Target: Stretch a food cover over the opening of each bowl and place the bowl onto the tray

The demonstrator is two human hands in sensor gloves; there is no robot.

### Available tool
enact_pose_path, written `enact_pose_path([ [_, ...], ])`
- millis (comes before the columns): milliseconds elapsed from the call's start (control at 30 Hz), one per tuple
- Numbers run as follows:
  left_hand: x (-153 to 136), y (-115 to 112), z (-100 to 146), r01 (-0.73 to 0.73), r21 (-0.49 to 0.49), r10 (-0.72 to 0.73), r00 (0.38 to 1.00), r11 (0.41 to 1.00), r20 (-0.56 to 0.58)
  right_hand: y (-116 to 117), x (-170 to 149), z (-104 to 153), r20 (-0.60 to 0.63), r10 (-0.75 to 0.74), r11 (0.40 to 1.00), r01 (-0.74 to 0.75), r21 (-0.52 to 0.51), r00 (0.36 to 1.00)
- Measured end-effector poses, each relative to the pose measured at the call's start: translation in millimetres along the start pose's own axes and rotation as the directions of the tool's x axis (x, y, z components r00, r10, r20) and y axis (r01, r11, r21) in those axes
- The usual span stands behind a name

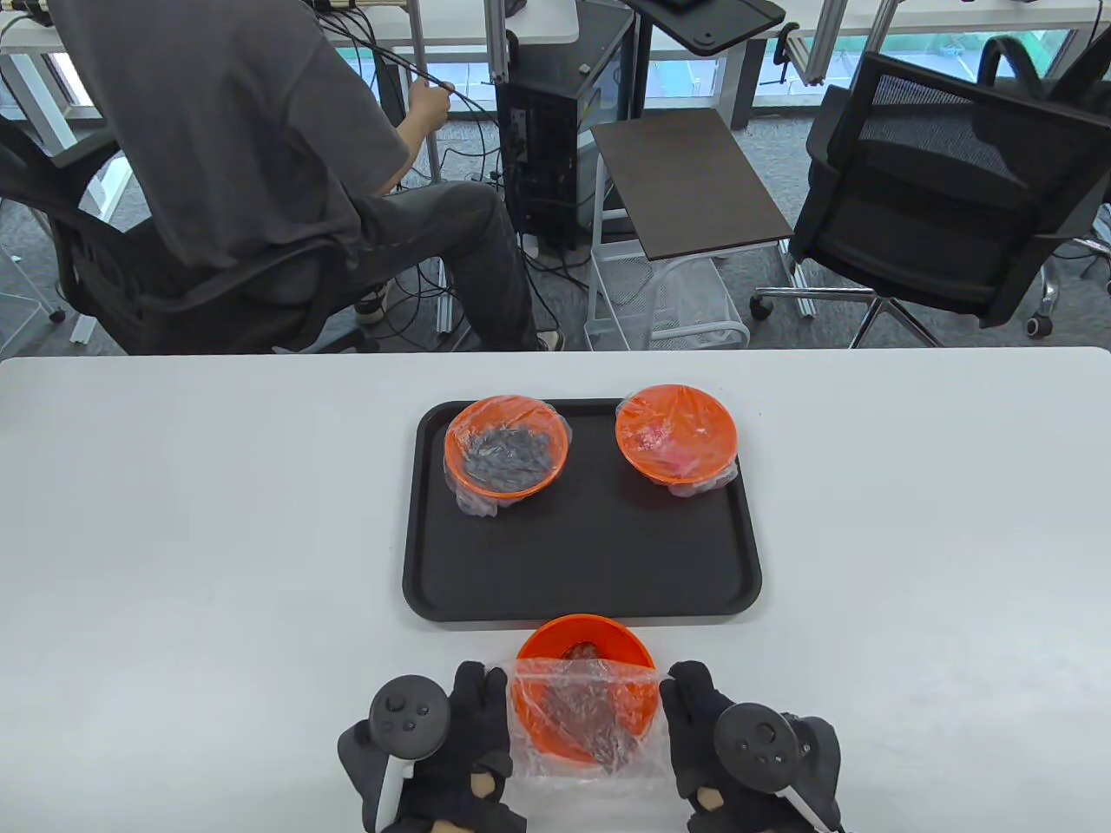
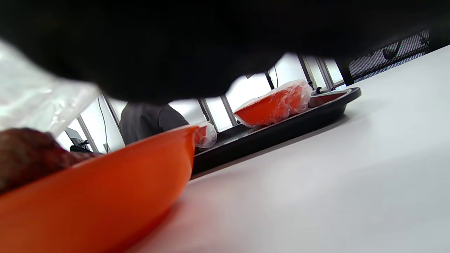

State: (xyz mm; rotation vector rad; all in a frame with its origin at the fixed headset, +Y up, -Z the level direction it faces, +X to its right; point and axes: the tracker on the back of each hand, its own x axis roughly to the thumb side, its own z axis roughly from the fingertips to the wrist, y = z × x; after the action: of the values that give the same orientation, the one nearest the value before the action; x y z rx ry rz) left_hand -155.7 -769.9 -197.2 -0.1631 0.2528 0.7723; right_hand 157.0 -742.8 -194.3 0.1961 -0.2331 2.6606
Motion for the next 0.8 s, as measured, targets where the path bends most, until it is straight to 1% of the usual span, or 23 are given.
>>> enact_pose_path([
  [133, -1.5, -6.9, -1.5, 0.032, -0.01, -0.033, 0.999, 0.999, -0.006, 6.9, -3.4, -3.2, -0.014, 0.054, 0.999, -0.054, 0.004, 0.998],
  [433, -4.0, -12.2, -3.6, 0.074, 0.003, -0.074, 0.997, 0.997, -0.008, 16.4, -10.9, -12.2, -0.059, 0.089, 0.996, -0.088, 0.023, 0.994],
  [533, -5.6, -12.4, -5.8, 0.069, -0.006, -0.069, 0.997, 0.998, -0.023, 16.7, -9.7, -16.5, -0.066, 0.097, 0.995, -0.096, 0.023, 0.993],
  [800, -10.2, -14.3, -15.8, 0.059, -0.053, -0.064, 0.994, 0.997, -0.088, 21.0, -11.2, -25.2, -0.109, 0.118, 0.991, -0.109, 0.082, 0.987],
])
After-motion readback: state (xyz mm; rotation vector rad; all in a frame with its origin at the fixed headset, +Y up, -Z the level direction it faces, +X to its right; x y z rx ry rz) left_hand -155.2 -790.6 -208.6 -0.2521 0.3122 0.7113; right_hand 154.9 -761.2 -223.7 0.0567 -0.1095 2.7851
